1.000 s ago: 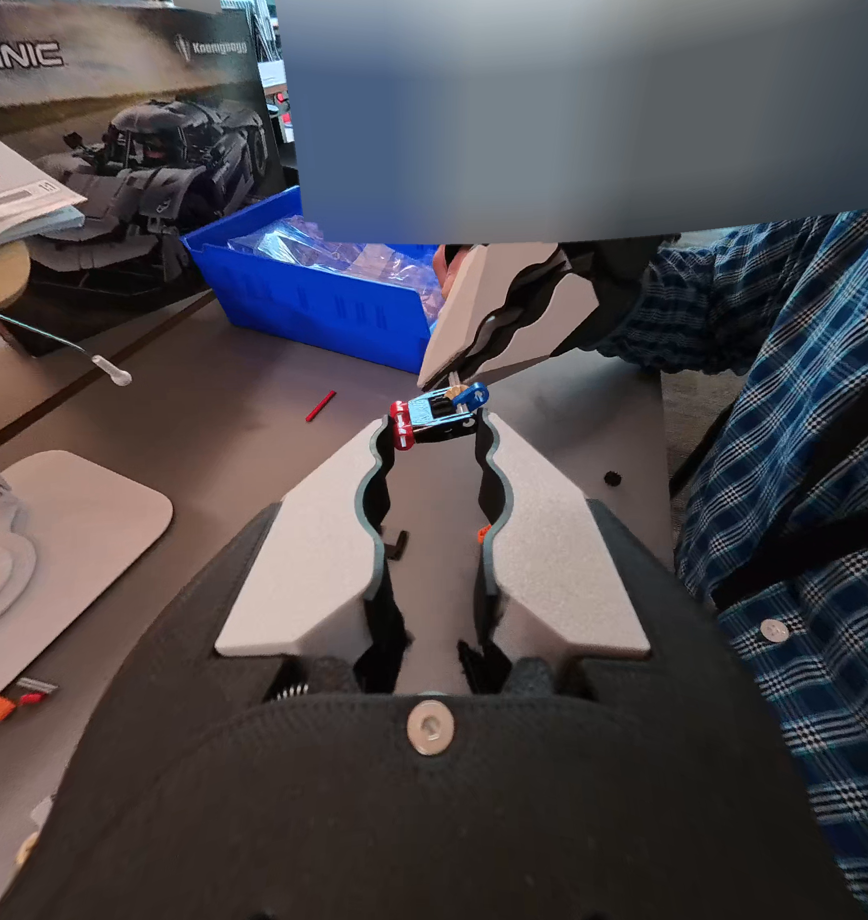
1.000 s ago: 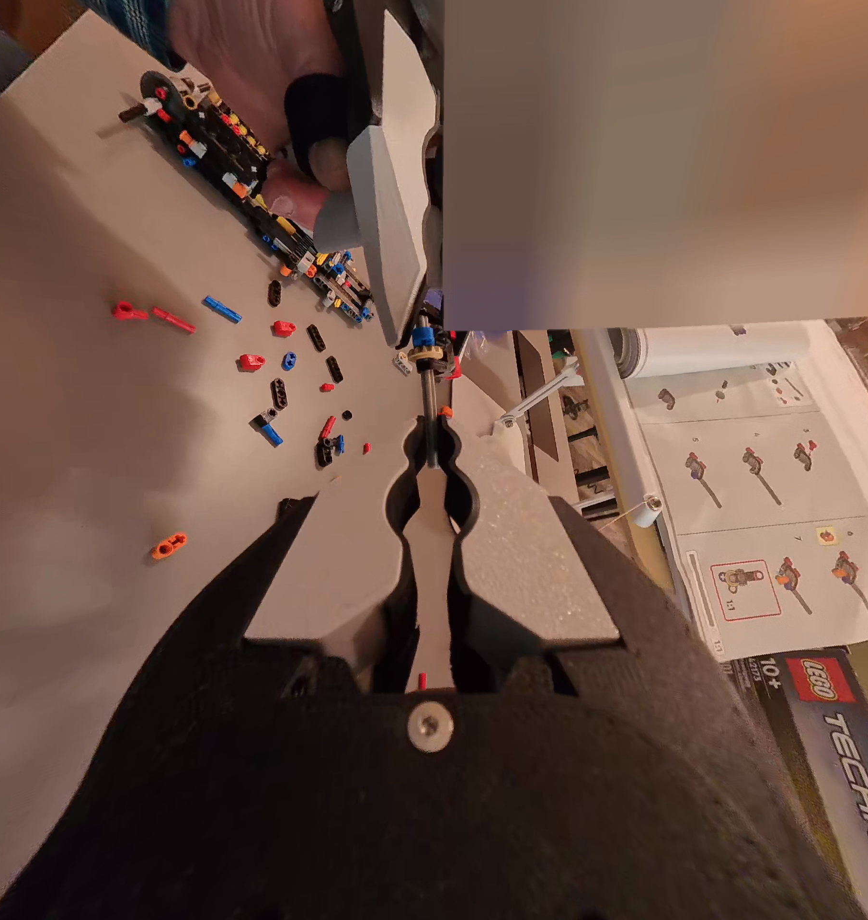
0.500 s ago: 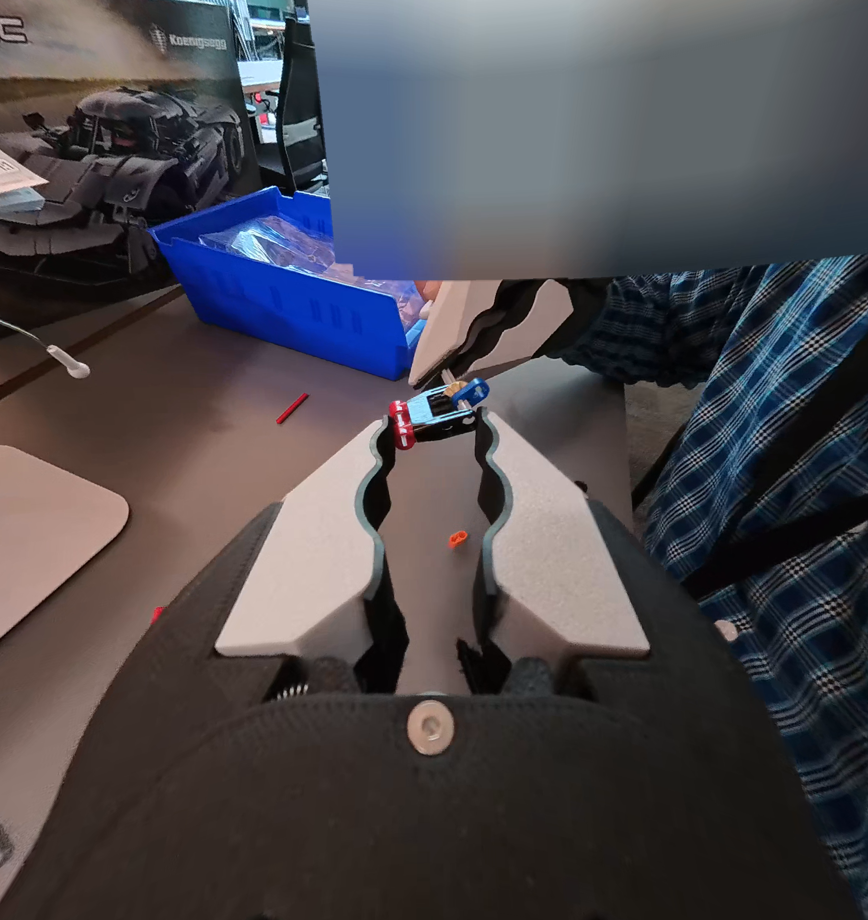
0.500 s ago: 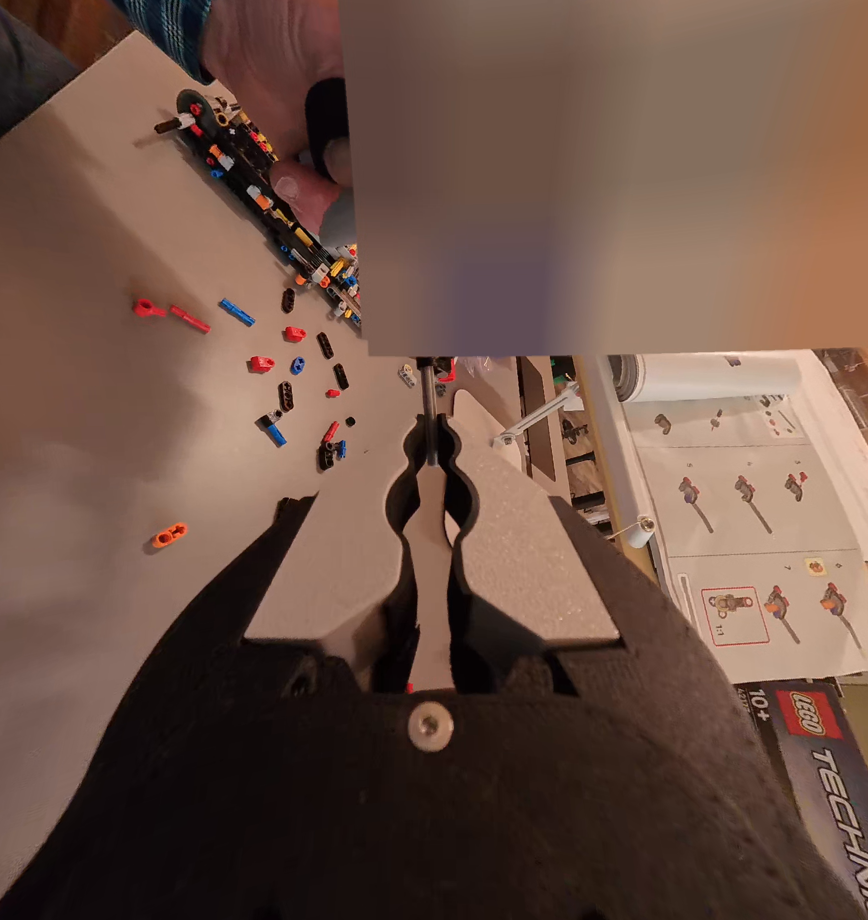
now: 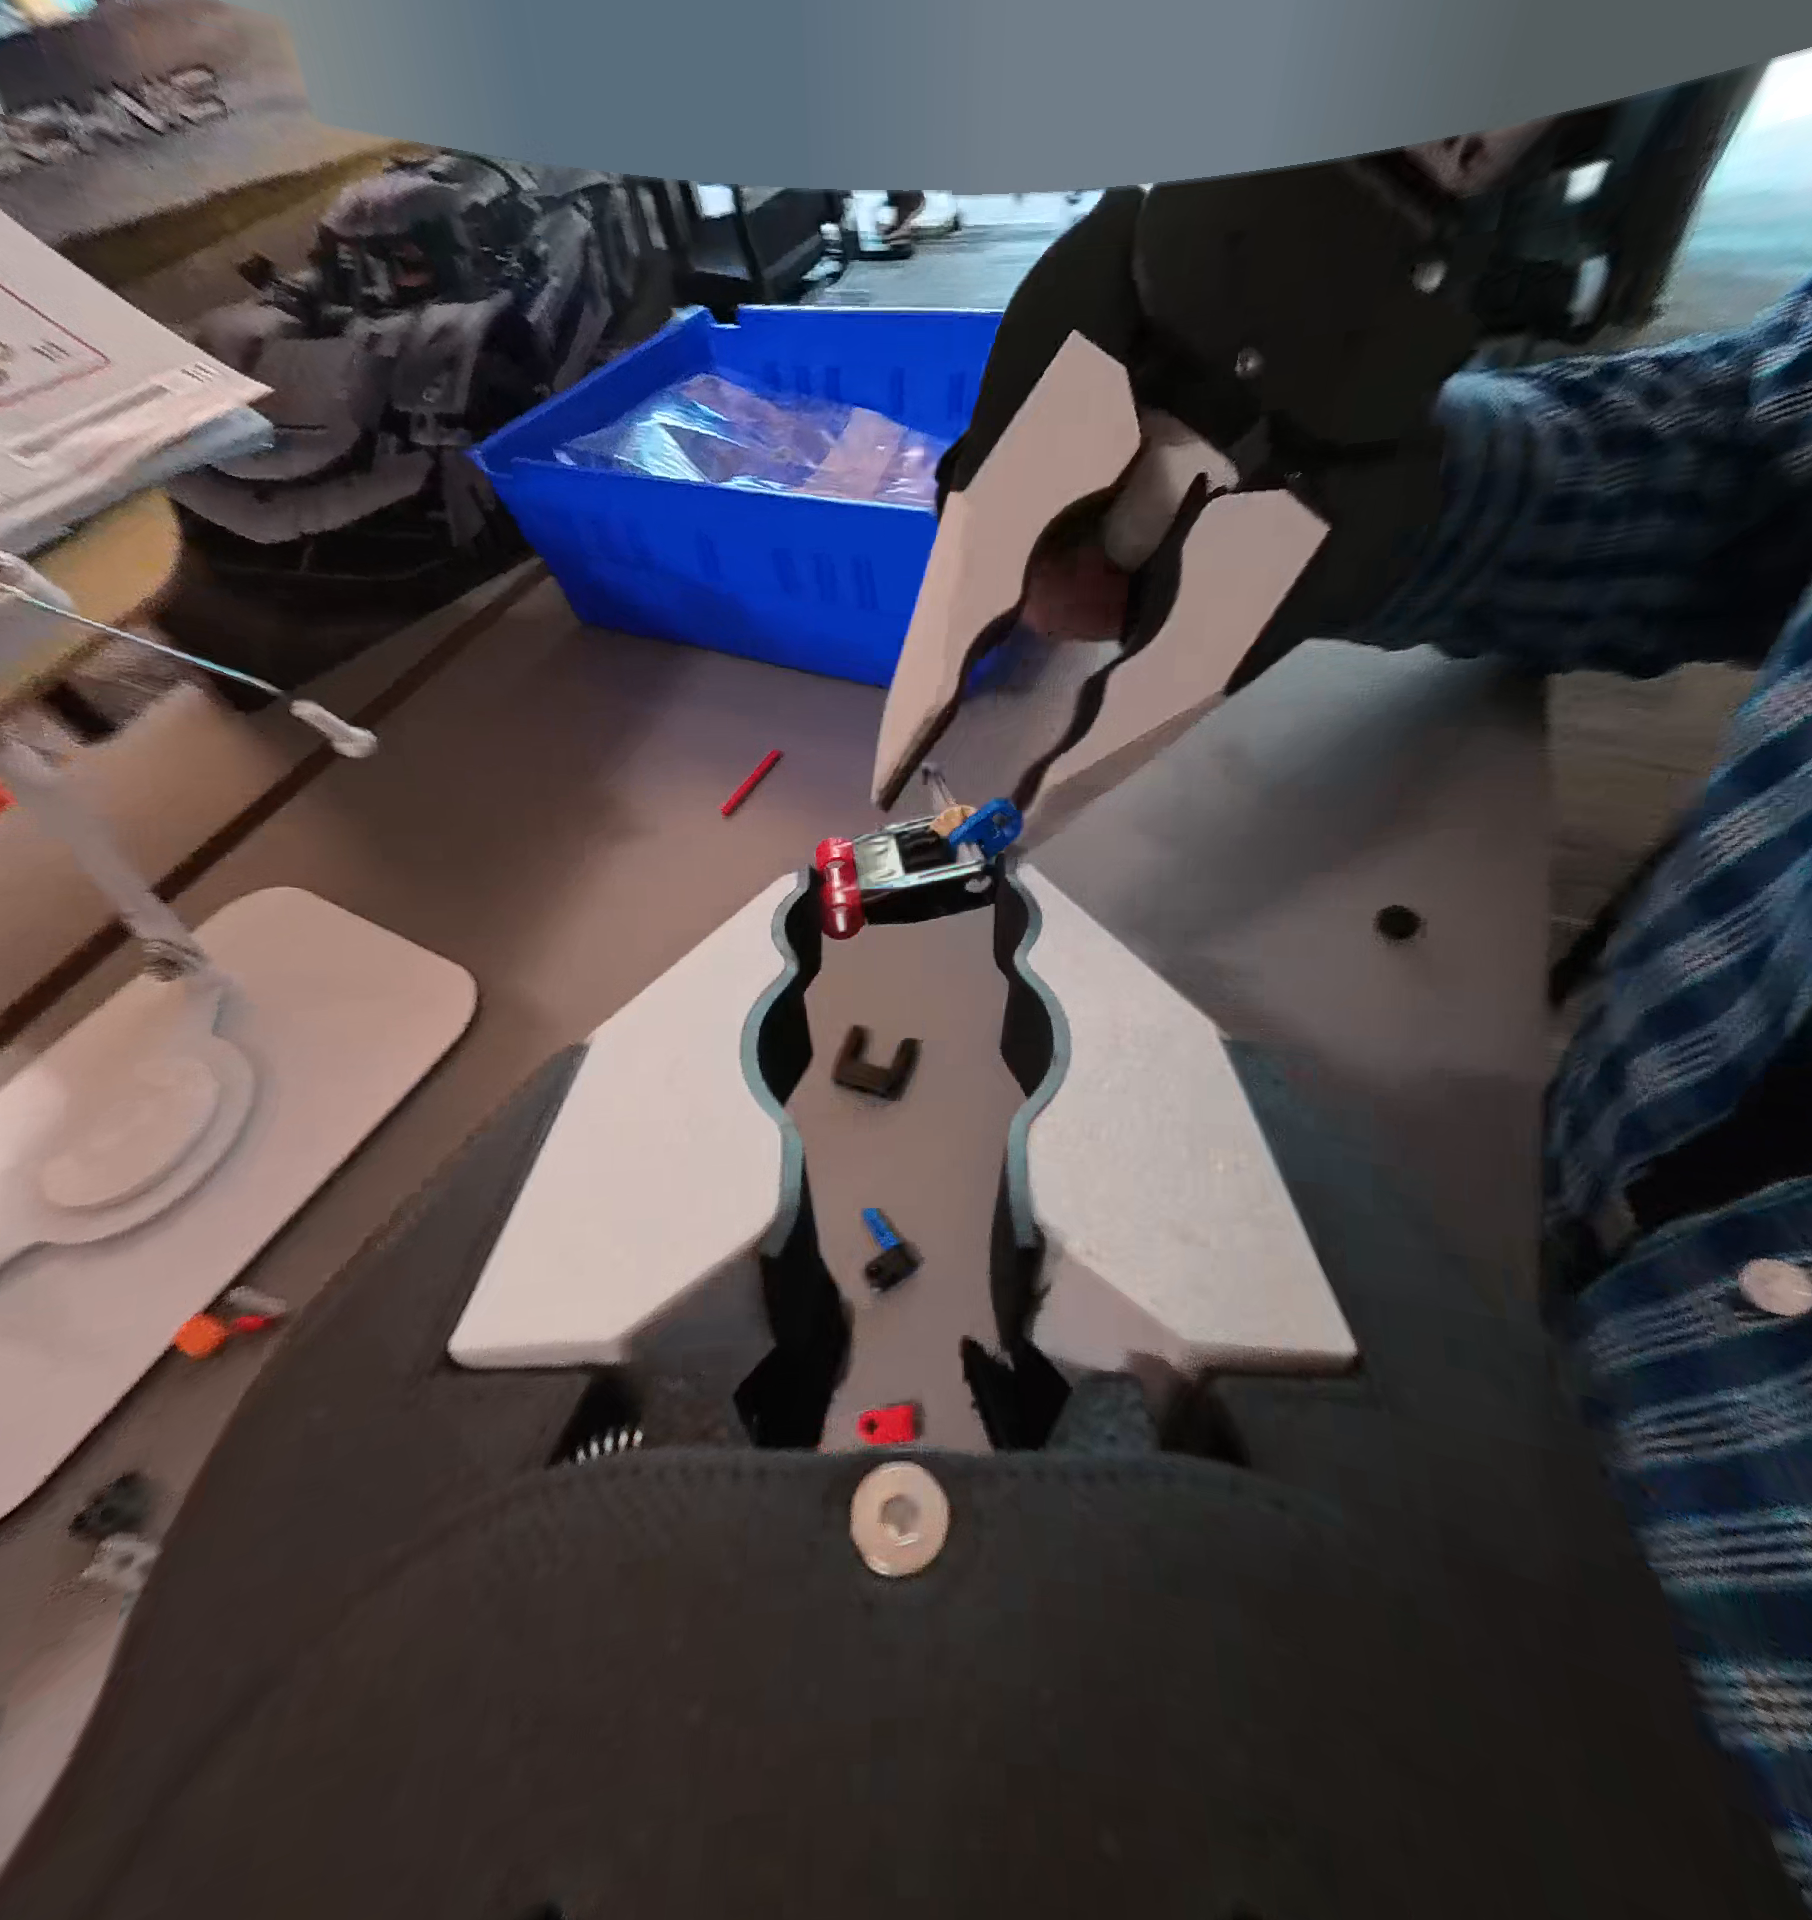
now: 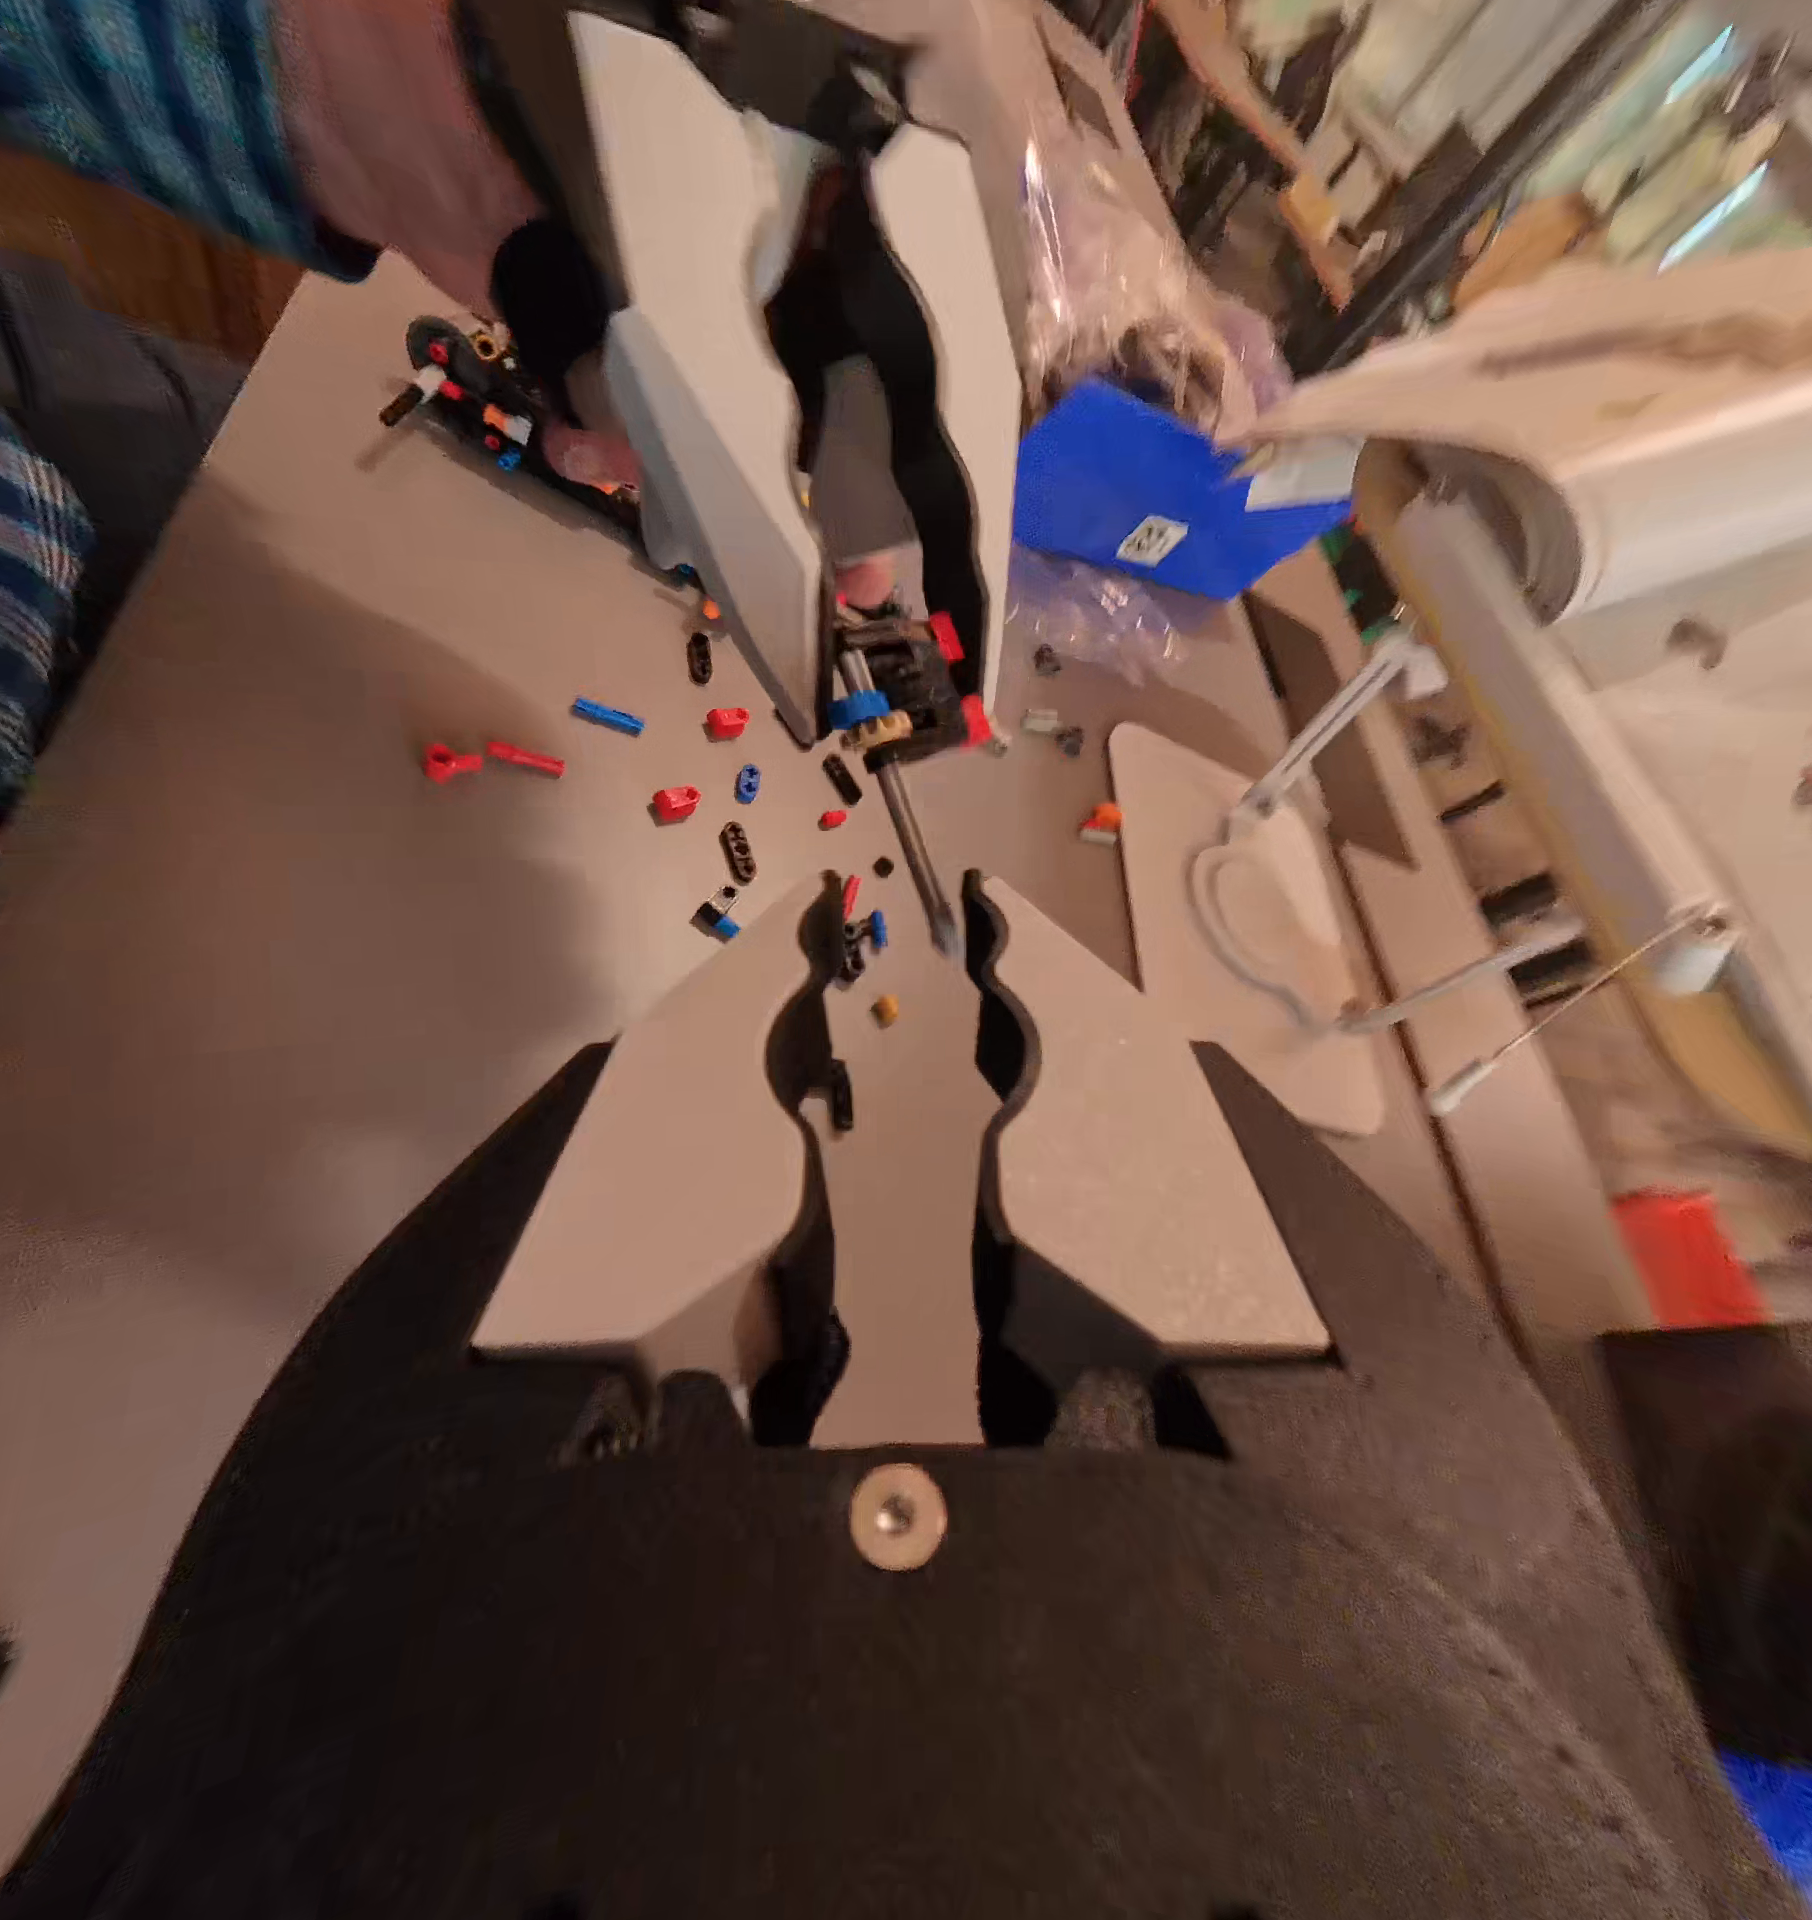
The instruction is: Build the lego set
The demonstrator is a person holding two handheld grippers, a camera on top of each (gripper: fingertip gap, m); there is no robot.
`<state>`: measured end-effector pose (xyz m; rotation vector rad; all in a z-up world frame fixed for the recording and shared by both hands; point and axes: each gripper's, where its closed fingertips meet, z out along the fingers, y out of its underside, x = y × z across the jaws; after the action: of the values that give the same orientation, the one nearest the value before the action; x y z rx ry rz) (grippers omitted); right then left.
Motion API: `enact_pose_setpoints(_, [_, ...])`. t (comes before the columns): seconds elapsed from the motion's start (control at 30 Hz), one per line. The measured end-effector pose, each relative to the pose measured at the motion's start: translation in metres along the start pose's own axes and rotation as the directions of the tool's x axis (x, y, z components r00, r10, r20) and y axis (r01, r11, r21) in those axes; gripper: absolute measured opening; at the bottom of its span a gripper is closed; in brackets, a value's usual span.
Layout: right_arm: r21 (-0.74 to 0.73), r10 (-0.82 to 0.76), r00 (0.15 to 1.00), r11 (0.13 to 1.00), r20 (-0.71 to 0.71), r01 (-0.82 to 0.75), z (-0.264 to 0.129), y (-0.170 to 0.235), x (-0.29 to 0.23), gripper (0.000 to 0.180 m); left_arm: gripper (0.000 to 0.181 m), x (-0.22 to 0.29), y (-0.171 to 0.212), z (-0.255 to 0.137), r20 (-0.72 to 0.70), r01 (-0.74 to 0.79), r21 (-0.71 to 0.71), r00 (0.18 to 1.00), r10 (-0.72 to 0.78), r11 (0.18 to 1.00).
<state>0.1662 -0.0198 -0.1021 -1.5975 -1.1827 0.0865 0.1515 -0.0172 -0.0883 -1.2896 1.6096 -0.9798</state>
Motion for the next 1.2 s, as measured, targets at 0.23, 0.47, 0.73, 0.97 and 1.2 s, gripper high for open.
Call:
enact_pose_setpoints(0.23, [0.072, 0.412, 0.908, 0.906, 0.082, -0.417, 0.000, -0.009, 0.002, 0.043, 0.032, -0.009, -0.002, -0.005, 0.210, -0.159, 0.023, 0.966, 0.151, 0.987])
enact_pose_setpoints(0.47, [-0.032, 0.020, 0.993, 0.999, -0.113, -0.024, 0.007, -0.009, -0.003, 0.021, 0.032, -0.003, 0.008, -0.004, 0.146, -0.074, -0.013, 0.986, 0.075, 0.997])
enact_pose_setpoints(0.73, [-0.050, -0.006, 0.998, 0.999, -0.065, 0.002, 0.017, -0.009, -0.013, 0.000, 0.031, 0.004, 0.008, -0.003, 0.066, 0.064, -0.007, 0.996, -0.063, 0.998])
enact_pose_setpoints(0.97, [0.072, 0.277, 0.945, 0.954, 0.174, -0.293, 0.012, -0.014, -0.028, 0.000, 0.044, 0.005, 0.003, -0.016, 0.028, -0.122, -0.055, 0.992, 0.123, 0.991])
enact_pose_setpoints(1.2, [0.015, 0.182, 0.955, 0.981, 0.236, -0.191, 0.013, -0.011, -0.038, 0.000, 0.013, 0.024, 0.009, -0.008, -0.109, -0.390, -0.151, 0.920, 0.377, 0.908])
